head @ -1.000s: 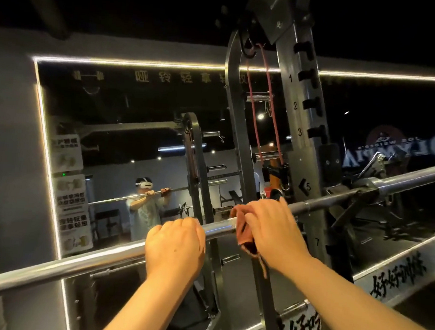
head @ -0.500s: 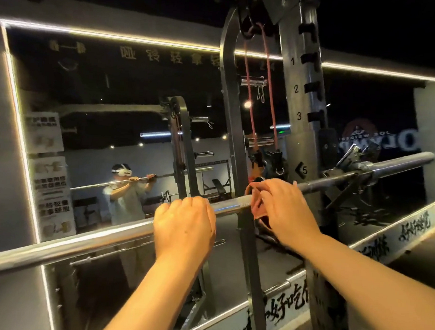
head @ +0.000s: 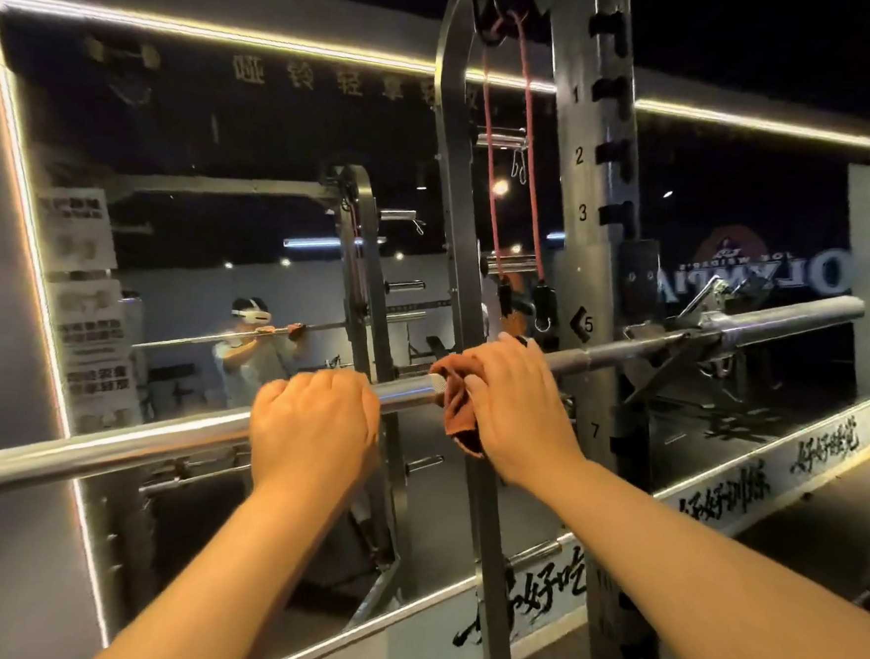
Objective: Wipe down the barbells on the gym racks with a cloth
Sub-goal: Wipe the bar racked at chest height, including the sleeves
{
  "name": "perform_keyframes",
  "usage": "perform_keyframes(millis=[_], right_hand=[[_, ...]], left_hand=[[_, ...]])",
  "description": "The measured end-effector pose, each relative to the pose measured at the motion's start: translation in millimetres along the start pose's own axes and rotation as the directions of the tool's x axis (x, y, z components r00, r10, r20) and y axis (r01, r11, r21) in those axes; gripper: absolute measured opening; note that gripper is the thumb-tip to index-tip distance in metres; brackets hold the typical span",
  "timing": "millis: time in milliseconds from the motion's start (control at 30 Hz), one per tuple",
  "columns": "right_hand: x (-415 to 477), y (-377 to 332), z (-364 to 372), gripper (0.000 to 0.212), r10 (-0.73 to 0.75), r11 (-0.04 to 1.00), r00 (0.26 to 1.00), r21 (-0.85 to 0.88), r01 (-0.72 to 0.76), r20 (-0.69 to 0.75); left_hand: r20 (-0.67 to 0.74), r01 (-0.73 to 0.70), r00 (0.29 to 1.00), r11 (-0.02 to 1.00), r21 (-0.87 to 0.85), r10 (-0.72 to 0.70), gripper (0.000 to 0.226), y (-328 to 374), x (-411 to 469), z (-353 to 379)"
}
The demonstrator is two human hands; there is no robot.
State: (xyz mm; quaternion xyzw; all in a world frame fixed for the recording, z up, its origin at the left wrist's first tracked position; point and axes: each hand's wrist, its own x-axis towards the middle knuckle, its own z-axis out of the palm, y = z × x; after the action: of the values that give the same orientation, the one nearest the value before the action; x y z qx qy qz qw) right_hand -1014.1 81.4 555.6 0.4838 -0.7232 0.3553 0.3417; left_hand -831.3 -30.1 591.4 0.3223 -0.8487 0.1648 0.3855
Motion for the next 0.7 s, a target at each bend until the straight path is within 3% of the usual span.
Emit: perform_keyframes(millis=[100,167,233,333,433,500,567,600,700], right_hand=[[-3,-14,7,0.045,0.057,0.993,0.998,0.100,-0.056,-0.005],[-5,-26,11,0.031,-0.006,0.994,1.000,0.112,0.006,-0.003],[-7,-27,14,0.021,-0.086,0.994,0.996,0.061,0.087,-0.015],[7,-19,1,0.028,-0.203,0.976,0.979,-0.072,0.205,0.028],[43,-16,-15,0.029,-0.267,0.917,0.917,-0.213,0.336,0.298],[55,-20,-15,0.023,-0.230,0.896,0.885,-0.268,0.355,0.405],[51,-23,-8,0.023,-0.206,0.883,0.920,-0.343,0.321,0.332],[43,-24,-2,0.026,-0.212,0.894,0.951,-0.349,0.282,0.224],[5,-19,16,0.024,-0.164,0.986,0.981,0.007,0.166,-0.105]], left_hand=[[-0.019,-0.002,1.000,1.000,0.019,0.002,0.038,3,0,0],[-0.025,0.004,1.000,0.999,0.042,-0.003,0.035,5,0,2],[-0.028,0.018,0.999,0.998,0.055,-0.016,0.030,5,-1,3],[-0.024,0.027,0.999,0.998,0.065,-0.025,0.024,5,-3,5],[-0.045,0.035,0.998,0.995,0.093,-0.031,0.027,5,-1,5],[-0.057,0.048,0.997,0.994,0.100,-0.042,0.028,5,1,7],[-0.070,0.057,0.996,0.993,0.099,-0.050,0.028,5,0,9],[-0.076,0.057,0.996,0.994,0.096,-0.050,0.029,5,-1,10],[-0.112,0.056,0.993,0.995,0.078,-0.047,0.031,6,-2,10]])
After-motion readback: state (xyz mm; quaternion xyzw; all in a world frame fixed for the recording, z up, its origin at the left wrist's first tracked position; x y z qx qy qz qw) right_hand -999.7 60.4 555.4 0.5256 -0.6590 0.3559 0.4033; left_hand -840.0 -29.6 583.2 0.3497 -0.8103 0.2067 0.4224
